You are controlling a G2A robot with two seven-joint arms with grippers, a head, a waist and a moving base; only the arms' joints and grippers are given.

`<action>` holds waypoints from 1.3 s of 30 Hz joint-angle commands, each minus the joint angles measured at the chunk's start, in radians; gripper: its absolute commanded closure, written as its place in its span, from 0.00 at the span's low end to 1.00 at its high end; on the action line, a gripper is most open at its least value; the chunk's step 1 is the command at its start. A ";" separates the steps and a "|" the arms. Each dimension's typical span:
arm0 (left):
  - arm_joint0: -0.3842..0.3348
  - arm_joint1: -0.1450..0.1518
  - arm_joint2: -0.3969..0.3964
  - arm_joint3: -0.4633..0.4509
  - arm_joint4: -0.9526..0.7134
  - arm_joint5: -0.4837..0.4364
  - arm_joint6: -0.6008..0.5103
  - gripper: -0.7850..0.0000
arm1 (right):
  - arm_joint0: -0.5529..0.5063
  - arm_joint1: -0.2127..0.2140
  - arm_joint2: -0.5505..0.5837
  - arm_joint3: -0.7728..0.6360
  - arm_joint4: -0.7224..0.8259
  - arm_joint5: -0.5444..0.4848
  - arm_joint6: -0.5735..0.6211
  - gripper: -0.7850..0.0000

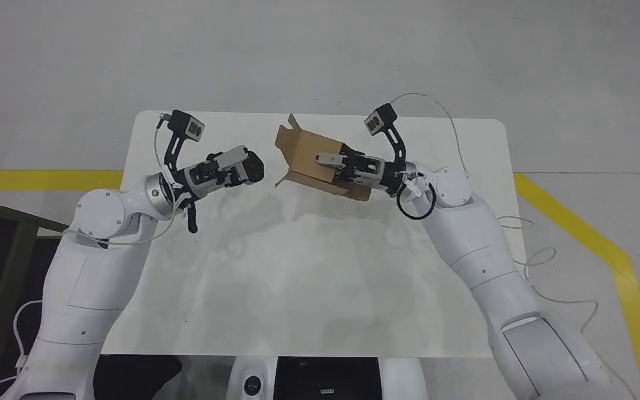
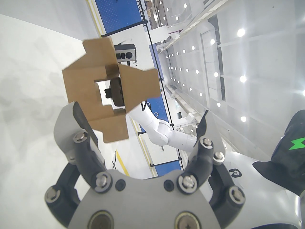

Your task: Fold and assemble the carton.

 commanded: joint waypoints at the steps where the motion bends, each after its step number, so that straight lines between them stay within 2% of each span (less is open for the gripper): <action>1: 0.008 0.000 0.001 -0.009 0.005 -0.004 -0.003 0.00 | -0.004 0.002 0.007 -0.004 -0.016 0.007 -0.036 1.00; 6: 0.021 -0.001 0.009 -0.032 0.012 -0.005 -0.011 0.00 | -0.015 0.002 0.012 -0.021 -0.050 0.031 -0.127 1.00; 14: 0.022 -0.004 0.027 -0.047 0.011 0.003 -0.016 0.00 | -0.015 -0.008 -0.010 -0.027 -0.075 0.052 -0.187 1.00; 28: -0.011 -0.009 0.021 -0.008 0.015 0.000 0.018 0.00 | -0.013 -0.023 -0.045 -0.032 -0.052 0.049 -0.108 1.00; 39: -0.007 -0.008 0.000 -0.009 0.016 -0.005 0.021 0.00 | -0.014 -0.023 -0.048 -0.034 -0.049 0.055 -0.033 1.00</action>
